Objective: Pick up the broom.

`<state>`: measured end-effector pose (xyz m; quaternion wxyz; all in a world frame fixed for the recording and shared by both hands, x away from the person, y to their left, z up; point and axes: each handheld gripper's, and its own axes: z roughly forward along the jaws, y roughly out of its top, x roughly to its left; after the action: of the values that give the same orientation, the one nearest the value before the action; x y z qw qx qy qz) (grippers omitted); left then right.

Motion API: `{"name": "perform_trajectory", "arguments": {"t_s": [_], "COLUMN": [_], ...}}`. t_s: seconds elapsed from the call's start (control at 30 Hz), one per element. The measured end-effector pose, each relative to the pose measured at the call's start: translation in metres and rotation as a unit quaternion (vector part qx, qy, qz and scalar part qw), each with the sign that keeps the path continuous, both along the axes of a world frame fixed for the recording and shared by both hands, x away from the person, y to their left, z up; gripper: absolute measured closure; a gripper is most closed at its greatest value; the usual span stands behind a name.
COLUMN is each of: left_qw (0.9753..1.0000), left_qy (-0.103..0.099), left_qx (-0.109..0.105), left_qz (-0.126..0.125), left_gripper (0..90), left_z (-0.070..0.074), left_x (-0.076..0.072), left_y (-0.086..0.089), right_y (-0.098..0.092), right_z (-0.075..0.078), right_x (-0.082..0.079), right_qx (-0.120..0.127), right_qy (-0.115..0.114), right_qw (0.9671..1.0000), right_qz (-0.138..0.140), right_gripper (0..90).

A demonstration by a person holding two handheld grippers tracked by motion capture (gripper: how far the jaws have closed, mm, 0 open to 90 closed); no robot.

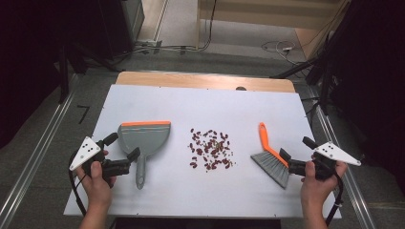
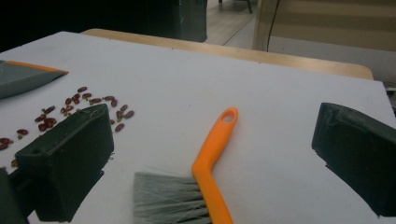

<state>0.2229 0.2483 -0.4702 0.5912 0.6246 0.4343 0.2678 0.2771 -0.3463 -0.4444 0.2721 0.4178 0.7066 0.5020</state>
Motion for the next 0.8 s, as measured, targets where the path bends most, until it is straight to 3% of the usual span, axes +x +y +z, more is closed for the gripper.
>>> {"name": "perform_trajectory", "arguments": {"t_s": [0.17, 0.23, 0.33, 0.5, 0.57, 0.63, 0.67, 0.7, 0.8], "left_qw": [1.0, 1.0, 1.0, 1.0, 0.9999, 0.9999, 0.9999, 0.9999, 0.9999], "left_qy": [0.0, 0.0, 0.0, 0.001, 0.001, 0.0, 0.0, 0.0, 0.001], "left_qx": [0.0, 0.001, 0.004, 0.005, 0.006, 0.007, 0.007, 0.008, 0.007], "left_qz": [0.002, 0.003, 0.001, -0.004, -0.01, -0.012, -0.012, -0.013, -0.013], "left_gripper": [0.0, 0.0, 0.0, 0.0, 0.0, 0.0, 0.0, 0.0, 0.0], "left_z": [-0.001, 0.0, -0.001, -0.002, -0.002, -0.002, -0.002, -0.001, -0.002], "left_x": [0.001, 0.001, 0.002, 0.002, 0.003, 0.002, 0.002, 0.002, 0.001], "left_y": [0.0, -0.001, -0.003, -0.005, -0.007, -0.008, -0.008, -0.008, -0.009], "right_y": [0.002, 0.005, 0.01, 0.021, 0.028, 0.033, 0.033, 0.037, 0.04], "right_z": [0.015, 0.024, 0.031, 0.023, 0.016, 0.009, 0.009, 0.003, -0.002], "right_x": [0.005, 0.014, 0.03, 0.047, 0.055, 0.062, 0.062, 0.068, 0.071], "right_qx": [-0.003, -0.011, -0.011, -0.019, -0.029, -0.042, -0.042, -0.05, -0.061], "right_qy": [-0.003, 0.005, 0.035, 0.057, 0.082, 0.119, 0.119, 0.156, 0.176], "right_qw": [0.9999, 0.9999, 0.9993, 0.9981, 0.9962, 0.9919, 0.9919, 0.9862, 0.9816], "right_qz": [-0.01, -0.009, 0.001, -0.008, -0.01, -0.015, -0.015, -0.026, -0.04], "right_gripper": [0.0, 0.0, 1.8, 9.4, 14.3, 18.7, 18.7, 26.2, 36.9]}}
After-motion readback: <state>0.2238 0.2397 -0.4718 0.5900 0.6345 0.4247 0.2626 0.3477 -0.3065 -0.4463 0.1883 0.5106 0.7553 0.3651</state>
